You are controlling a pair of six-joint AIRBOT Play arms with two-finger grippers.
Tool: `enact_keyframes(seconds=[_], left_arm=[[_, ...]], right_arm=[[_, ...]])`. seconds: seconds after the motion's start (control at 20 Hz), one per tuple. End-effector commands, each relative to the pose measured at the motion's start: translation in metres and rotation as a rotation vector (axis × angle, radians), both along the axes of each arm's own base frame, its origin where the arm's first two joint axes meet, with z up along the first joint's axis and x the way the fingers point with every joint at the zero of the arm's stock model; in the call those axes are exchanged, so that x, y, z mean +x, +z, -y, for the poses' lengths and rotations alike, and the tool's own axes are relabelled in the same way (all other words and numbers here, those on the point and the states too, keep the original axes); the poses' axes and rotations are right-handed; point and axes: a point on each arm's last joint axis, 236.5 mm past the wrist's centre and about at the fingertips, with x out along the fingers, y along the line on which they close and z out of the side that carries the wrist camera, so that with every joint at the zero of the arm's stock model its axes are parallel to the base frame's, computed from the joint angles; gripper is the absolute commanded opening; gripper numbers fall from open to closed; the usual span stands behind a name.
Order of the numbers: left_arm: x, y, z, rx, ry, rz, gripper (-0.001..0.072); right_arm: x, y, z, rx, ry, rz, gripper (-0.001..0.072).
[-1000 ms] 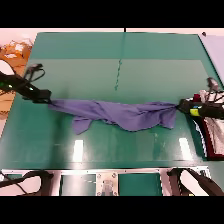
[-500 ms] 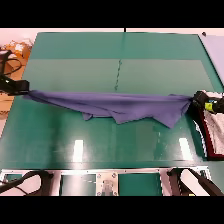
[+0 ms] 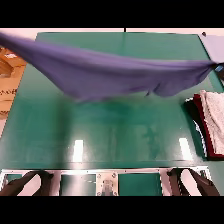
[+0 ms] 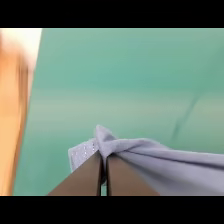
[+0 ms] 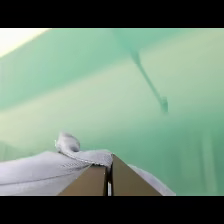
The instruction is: Fold the shirts.
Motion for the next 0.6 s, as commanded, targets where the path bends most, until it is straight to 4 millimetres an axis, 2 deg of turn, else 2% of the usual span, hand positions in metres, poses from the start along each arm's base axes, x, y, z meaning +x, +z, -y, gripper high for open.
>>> enact_keyframes(seconds=[0.0, 0.05, 0.15, 0.2, 0.25, 0.35, 0.45, 0.55], left_arm=[[-0.046, 0.12, 0.047, -0.009, -0.134, 0.318, 0.0025], [-0.056, 0.138, 0.056, -0.001, -0.161, 0.361, 0.0025], [-0.071, 0.161, 0.069, -0.013, -0.201, 0.417, 0.0025], [-0.073, 0.164, 0.073, -0.025, -0.216, 0.424, 0.0025], [-0.069, 0.156, 0.075, -0.031, -0.227, 0.396, 0.0025], [-0.048, 0.116, 0.076, -0.045, -0.262, 0.251, 0.0025], [-0.015, 0.054, 0.076, -0.107, -0.3, 0.043, 0.0025], [0.021, -0.016, 0.085, -0.198, -0.372, -0.156, 0.0026]], right_arm=[[-0.04, 0.058, -0.034, -0.081, 0.051, 0.14, 0.0012], [-0.051, 0.064, -0.043, -0.098, 0.067, 0.155, 0.0012], [-0.065, 0.071, -0.053, -0.12, 0.081, 0.176, 0.0012], [-0.068, 0.07, -0.056, -0.114, 0.086, 0.17, 0.0012], [-0.069, 0.065, -0.058, -0.108, 0.096, 0.151, 0.0012], [-0.065, 0.043, -0.056, -0.078, 0.1, 0.103, 0.0012], [-0.057, 0.003, -0.049, -0.021, 0.085, 0.029, 0.0013], [-0.046, -0.052, -0.038, 0.042, 0.051, -0.061, 0.0012]])
